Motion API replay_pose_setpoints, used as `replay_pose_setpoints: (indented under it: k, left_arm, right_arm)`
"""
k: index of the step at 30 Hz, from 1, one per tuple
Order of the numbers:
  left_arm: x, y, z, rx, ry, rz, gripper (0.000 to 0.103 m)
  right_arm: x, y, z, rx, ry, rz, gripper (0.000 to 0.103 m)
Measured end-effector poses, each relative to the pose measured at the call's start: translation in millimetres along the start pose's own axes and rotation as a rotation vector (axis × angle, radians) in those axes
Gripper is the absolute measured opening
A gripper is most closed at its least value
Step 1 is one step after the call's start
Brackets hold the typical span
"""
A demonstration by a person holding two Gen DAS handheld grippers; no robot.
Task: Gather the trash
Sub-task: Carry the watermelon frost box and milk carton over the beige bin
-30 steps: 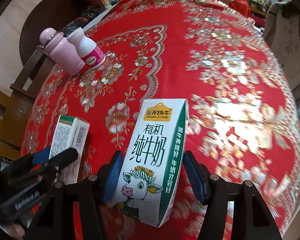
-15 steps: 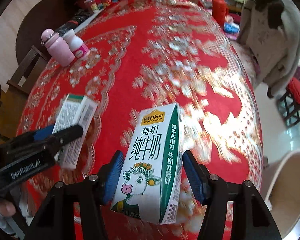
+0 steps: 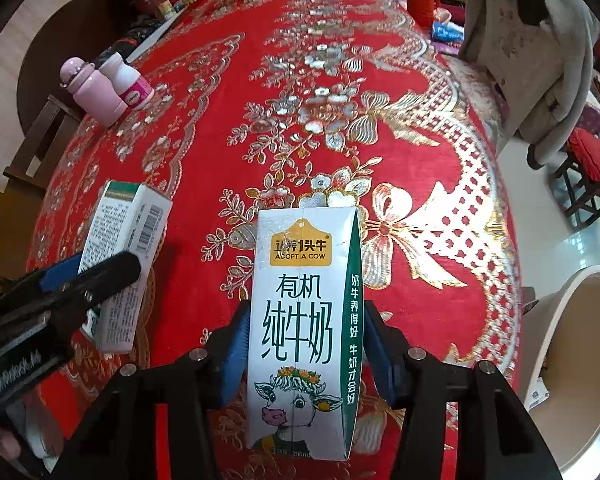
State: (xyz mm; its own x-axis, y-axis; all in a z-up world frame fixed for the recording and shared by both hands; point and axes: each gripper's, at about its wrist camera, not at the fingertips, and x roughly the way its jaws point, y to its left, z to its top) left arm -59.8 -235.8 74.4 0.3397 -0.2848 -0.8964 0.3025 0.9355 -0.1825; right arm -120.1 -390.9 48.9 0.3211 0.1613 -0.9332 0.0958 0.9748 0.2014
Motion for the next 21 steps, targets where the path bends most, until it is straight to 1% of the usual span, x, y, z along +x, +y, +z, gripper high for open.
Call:
replay_pose_setpoints:
  k: [4,8,13,19,21]
  left_arm:
    - [-1.6,-17.3,-0.1,0.017,-0.002,-0.025,0.052]
    - [0.1,-48.2,-1.4,0.061,0.004,-0.063,0.052]
    - [3.2,-104.1,-7.1,0.147,0.017,-0.123,0.052]
    - [5.4,-176.8,-16.8,0.259,0.029,-0.195,0.052]
    - [5.1,-194.5,-19.9,0.288,0.032,-0.210,0.052]
  right_arm:
    - [-19.9,-11.0,-4.8,-0.003,-0.040,-0.030,0.051]
    - [-45.3,-37.4,-12.2,0.040,-0.077,-0.054,0.051]
    - [-75.9,-82.9,-30.6,0.123,-0.112,-0.096,0.051]
    - [-108.1,-143.1,-63.4,0.240,-0.142,-0.152,0.051]
    - [-117.0,-162.1,-74.5,0.280,-0.148,-0.169,0.051]
